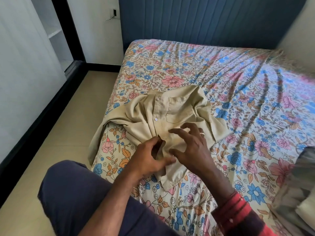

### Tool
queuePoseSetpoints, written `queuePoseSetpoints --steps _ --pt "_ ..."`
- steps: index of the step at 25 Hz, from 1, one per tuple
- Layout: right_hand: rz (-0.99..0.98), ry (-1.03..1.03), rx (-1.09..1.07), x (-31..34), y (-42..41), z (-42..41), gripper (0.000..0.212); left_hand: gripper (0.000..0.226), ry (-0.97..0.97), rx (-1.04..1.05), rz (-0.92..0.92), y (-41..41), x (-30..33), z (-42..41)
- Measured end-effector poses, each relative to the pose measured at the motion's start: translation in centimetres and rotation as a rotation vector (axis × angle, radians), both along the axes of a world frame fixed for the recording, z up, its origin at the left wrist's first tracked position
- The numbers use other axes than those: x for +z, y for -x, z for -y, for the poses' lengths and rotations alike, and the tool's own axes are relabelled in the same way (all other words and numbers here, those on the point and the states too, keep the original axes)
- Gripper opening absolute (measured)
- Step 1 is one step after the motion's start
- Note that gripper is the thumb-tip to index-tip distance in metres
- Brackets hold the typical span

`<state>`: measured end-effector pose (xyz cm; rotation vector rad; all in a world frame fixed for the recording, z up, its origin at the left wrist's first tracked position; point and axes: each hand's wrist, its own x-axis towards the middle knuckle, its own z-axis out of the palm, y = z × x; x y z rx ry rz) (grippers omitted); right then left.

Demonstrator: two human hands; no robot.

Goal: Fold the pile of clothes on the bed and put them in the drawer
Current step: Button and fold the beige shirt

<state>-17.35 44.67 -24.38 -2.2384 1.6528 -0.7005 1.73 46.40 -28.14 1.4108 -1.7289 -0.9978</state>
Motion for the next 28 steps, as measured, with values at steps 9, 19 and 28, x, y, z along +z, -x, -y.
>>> queuePoseSetpoints --steps 9,19,28 --pt "-0.103 -0.284 0.297 2.1 0.6 3.7 0.005 0.012 -0.343 -0.27 -0.13 -1.8 2.4 3.2" --pt "-0.302 -0.05 0.012 3.3 -1.5 18.0 0.068 0.007 0.083 0.285 0.102 -0.6 3.4 11.7" --pt "-0.41 -0.298 0.503 0.8 -0.1 9.5 0.02 0.051 -0.186 0.364 -0.026 2.4 2.6 13.6"
